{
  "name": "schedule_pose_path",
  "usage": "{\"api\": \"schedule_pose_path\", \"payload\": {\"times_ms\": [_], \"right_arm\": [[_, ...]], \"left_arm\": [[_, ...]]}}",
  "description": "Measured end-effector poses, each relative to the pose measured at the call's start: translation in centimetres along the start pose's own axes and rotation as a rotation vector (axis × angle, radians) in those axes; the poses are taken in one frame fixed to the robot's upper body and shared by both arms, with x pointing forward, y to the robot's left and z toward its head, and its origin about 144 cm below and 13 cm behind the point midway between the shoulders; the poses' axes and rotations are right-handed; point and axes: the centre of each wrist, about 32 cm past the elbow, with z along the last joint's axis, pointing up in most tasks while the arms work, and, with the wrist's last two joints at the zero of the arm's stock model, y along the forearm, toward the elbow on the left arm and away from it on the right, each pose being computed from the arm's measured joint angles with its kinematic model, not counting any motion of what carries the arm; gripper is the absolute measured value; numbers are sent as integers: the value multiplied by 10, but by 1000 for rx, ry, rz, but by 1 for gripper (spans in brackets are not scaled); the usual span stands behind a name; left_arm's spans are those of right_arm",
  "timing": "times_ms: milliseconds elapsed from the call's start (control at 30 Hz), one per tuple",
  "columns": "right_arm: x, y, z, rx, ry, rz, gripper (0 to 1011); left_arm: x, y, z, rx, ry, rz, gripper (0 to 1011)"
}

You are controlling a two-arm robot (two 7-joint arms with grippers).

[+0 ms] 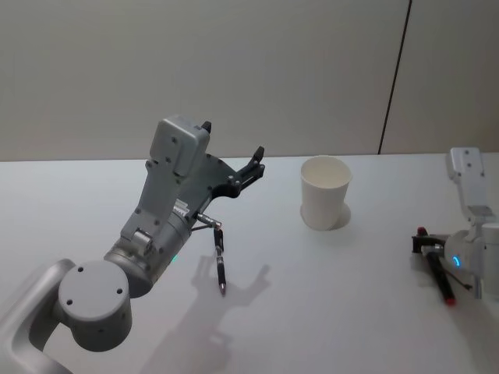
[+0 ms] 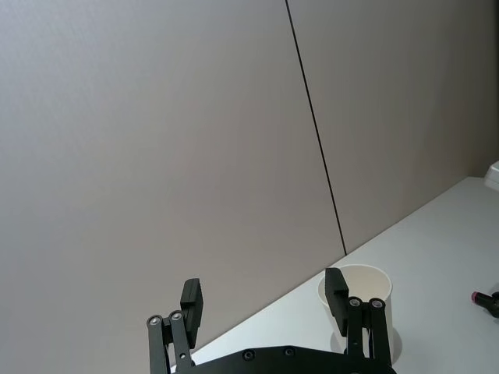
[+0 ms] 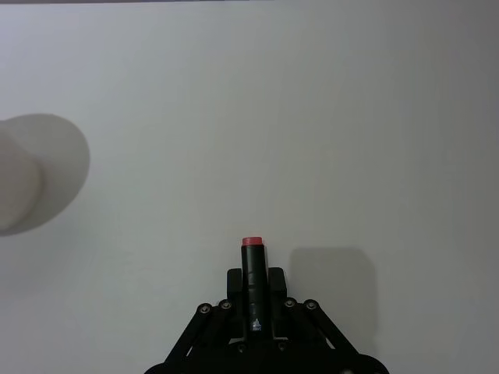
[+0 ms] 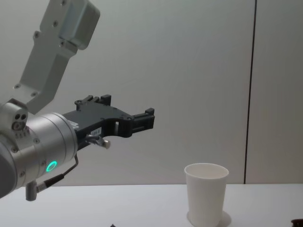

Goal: Place the pen into the pen holder.

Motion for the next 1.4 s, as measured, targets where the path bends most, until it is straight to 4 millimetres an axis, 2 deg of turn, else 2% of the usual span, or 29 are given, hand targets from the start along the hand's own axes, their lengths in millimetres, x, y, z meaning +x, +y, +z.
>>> {"api": "schedule_pose_path", "payload": {"times_ms": [267, 633, 1100, 1400], "right_arm": [[-2, -7, 3, 52, 4, 23, 181], [-8, -27, 8, 188, -16, 67, 181], [-27, -51, 13, 406, -65, 93, 181], [-40, -56, 17, 550, -84, 104, 181]], "left_arm": [[0, 0, 0, 0, 0, 0, 1004], [0, 0, 0, 0, 0, 0, 1004], [0, 0, 0, 0, 0, 0, 1004], [0, 0, 0, 0, 0, 0, 1004]]}}
